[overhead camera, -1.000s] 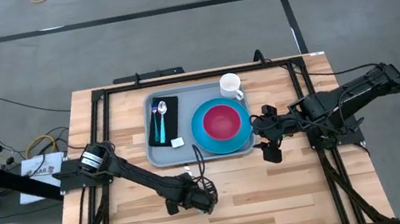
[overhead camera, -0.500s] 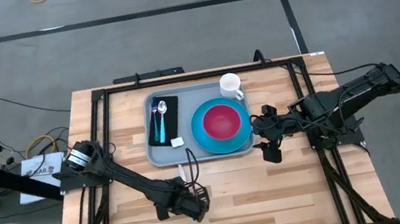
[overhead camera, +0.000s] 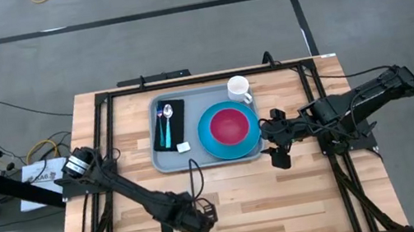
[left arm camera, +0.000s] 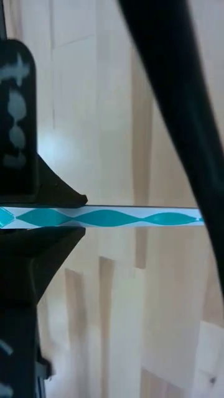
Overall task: Set up tray
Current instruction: Put the blue knife to the right of the blue spoon on the black napkin on the gray serving tray
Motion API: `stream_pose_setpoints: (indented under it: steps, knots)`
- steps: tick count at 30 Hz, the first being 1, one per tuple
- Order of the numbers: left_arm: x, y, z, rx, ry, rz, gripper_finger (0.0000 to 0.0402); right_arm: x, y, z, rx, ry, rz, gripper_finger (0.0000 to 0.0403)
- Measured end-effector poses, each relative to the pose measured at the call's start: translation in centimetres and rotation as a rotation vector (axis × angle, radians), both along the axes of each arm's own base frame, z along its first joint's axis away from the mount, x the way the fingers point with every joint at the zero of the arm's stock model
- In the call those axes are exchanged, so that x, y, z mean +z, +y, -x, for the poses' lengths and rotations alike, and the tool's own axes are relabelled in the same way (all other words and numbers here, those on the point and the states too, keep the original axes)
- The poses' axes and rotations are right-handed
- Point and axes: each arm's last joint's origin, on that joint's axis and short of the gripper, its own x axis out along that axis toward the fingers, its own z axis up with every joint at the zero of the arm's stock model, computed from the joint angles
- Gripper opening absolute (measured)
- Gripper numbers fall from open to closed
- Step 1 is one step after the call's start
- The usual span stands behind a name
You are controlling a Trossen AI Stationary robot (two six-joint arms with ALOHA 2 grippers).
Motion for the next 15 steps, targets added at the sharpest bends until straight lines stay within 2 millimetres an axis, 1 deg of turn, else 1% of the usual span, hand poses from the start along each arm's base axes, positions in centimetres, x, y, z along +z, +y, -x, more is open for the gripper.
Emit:
stream_pose_setpoints:
  steps: [3, 7, 12, 15]
  knots:
    - [0.2, -0.5, 0.1, -0.005, -0.011, 0.01, 0.0016, 0.0, 0.0, 0.0, 0.0, 0.0, 0.0, 0.0244]
    - [1.2, -0.7, 0.2, -0.007, -0.002, -0.009, 0.0016, 0.0, 0.0, 0.0, 0.0, -0.003, -0.001, 0.0244]
    - [3.3, -0.6, 0.3, -0.004, 0.029, -0.073, 0.0016, 0.2, 0.1, -0.2, -0.001, -0.026, -0.007, 0.0244]
    - [4.3, -0.2, 0.6, 0.004, 0.056, -0.142, 0.0016, 0.2, 0.1, -0.2, -0.001, -0.029, -0.008, 0.0244]
